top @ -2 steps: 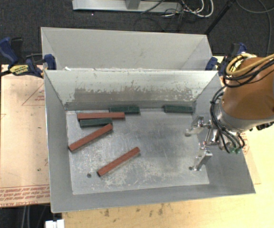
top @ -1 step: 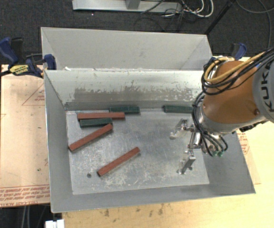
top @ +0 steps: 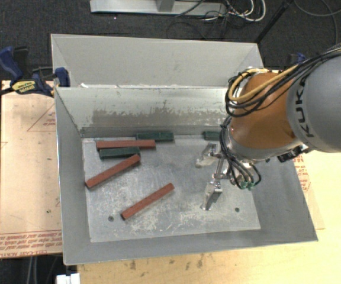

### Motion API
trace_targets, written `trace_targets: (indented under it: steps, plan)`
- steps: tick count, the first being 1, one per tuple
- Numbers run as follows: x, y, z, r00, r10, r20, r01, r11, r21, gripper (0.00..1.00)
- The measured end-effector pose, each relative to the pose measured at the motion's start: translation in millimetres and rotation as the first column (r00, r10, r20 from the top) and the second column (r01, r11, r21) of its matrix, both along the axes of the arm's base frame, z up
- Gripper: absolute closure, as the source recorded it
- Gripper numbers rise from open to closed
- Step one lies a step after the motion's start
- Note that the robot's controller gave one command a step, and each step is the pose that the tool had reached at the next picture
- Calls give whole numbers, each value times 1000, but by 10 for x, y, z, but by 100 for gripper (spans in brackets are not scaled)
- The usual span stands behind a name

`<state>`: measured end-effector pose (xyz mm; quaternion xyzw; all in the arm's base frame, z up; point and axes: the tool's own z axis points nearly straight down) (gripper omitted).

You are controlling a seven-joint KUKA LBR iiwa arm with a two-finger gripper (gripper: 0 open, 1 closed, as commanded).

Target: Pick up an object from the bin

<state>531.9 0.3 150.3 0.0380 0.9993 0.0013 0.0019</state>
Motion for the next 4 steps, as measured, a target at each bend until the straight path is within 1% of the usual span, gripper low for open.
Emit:
trace_targets:
  steps: [1,2,3,4]
  plan:
    - [296,340,-345,1000,28,1,-28,1000,-2,0]
    - [302,525,-717,984,178,18,-178,984,-4,100]
    - [256,528,-757,984,180,3,-180,984,-2,0]
    - [257,528,-757,984,180,3,-180,984,-2,0]
